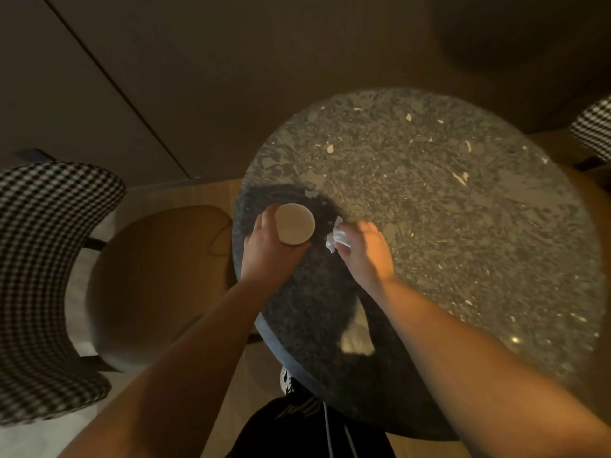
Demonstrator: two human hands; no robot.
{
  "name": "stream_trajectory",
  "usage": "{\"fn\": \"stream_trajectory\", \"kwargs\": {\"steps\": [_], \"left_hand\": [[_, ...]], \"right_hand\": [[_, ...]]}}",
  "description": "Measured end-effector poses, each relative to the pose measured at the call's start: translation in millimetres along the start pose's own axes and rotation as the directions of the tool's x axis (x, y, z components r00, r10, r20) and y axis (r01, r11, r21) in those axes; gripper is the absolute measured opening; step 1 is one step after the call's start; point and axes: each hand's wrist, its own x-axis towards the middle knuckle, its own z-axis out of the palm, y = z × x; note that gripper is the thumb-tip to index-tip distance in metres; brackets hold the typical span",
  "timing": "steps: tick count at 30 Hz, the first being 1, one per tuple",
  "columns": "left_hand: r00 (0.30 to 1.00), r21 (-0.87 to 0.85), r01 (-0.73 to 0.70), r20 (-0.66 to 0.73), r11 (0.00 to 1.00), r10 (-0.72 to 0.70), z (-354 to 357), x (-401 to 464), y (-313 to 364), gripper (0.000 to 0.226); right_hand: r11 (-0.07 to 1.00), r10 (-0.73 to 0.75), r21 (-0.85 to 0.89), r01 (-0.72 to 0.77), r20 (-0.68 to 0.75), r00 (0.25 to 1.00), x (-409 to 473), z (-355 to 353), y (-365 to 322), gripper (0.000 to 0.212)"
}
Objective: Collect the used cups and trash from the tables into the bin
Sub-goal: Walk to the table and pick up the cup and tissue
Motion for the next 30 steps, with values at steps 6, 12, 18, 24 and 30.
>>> {"fn": "stream_trajectory", "kwargs": {"steps": [6,12,18,24,30], "left_hand": [[0.993,-0.021,-0.119,0.024,0.993,0.119,11,-7,42,0.077],[0.972,-0.011,-0.217,0.088,0.976,0.217,33,-14,88,0.079],[0.924,-0.032,-0.354,0.145,0.935,0.355,59,-26,122,0.08],[0.835,-0.109,-0.454,0.295,0.884,0.465,88,-51,149,0.08],[0.655,-0.2,-0.601,0.431,0.774,0.62,110,-95,162,0.078]], "right_hand": [[0.994,0.104,-0.02,-0.107,-0.095,0.99,-24,-41,12,0.019],[0.948,0.317,0.106,-0.299,-0.274,0.908,-61,-86,32,0.028],[0.897,0.442,0.184,-0.402,-0.379,0.813,-101,-118,55,0.028],[0.817,0.568,0.233,-0.527,-0.477,0.671,-155,-133,61,0.032],[0.681,0.689,0.288,-0.673,-0.562,0.457,-234,-121,52,0.029]]}}
